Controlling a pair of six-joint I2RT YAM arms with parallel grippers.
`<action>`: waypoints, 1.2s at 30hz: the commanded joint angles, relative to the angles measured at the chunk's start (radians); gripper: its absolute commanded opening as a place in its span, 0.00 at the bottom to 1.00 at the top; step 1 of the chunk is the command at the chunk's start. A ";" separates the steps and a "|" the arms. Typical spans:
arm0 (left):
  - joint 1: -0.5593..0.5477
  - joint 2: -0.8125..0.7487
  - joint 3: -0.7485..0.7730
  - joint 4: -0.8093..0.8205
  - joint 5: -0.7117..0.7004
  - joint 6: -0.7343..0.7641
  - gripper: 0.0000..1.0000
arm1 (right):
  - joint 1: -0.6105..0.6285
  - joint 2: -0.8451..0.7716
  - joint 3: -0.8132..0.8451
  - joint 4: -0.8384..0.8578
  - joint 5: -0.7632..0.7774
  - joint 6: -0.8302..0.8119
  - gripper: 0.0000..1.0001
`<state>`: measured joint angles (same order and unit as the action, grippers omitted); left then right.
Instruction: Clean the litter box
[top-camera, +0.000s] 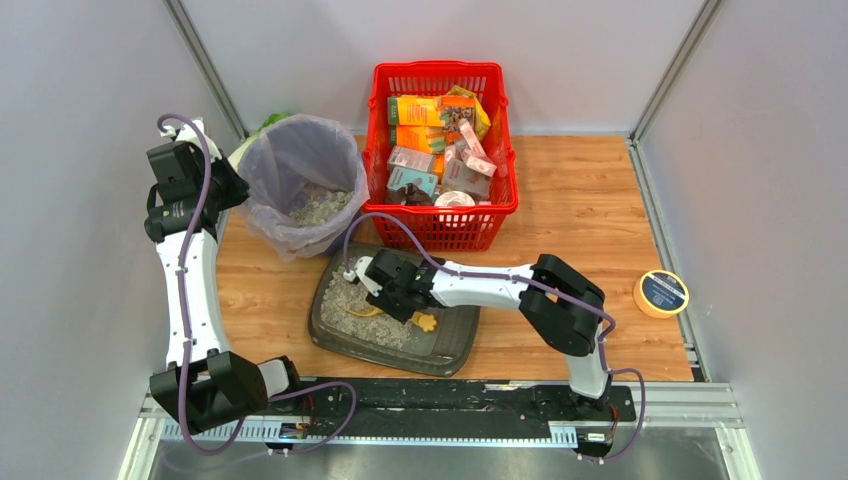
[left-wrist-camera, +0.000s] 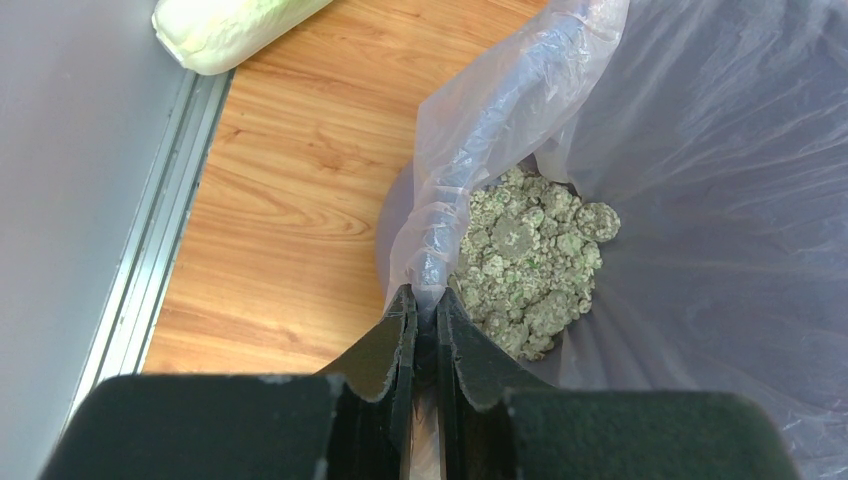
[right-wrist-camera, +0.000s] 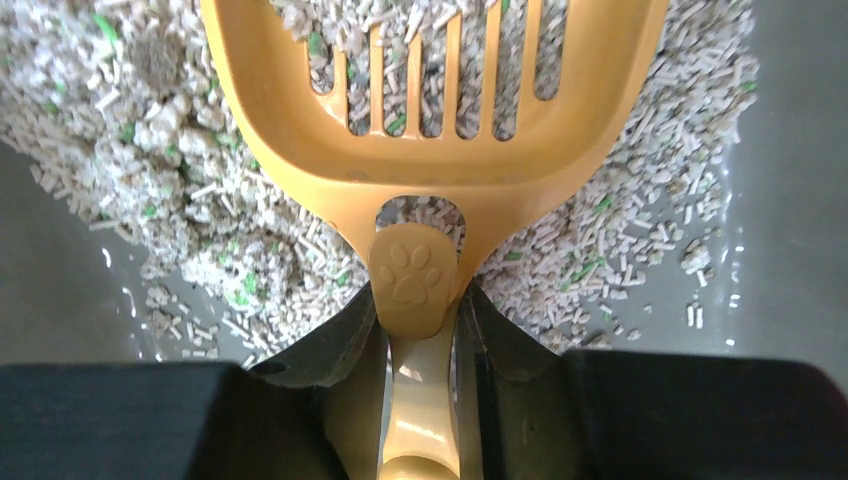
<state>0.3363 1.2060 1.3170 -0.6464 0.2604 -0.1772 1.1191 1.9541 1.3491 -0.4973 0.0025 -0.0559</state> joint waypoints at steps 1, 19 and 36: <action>-0.017 -0.011 -0.015 -0.073 0.080 -0.002 0.00 | 0.007 -0.053 -0.019 0.181 0.048 0.041 0.00; -0.017 -0.011 -0.016 -0.070 0.088 -0.005 0.00 | 0.007 -0.219 -0.103 0.188 0.062 0.050 0.00; -0.019 -0.014 -0.024 -0.061 0.103 -0.005 0.00 | 0.027 -0.518 -0.494 0.449 0.097 0.151 0.00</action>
<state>0.3363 1.2057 1.3170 -0.6449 0.2695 -0.1772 1.1255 1.5990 0.9573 -0.2546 0.0555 0.0334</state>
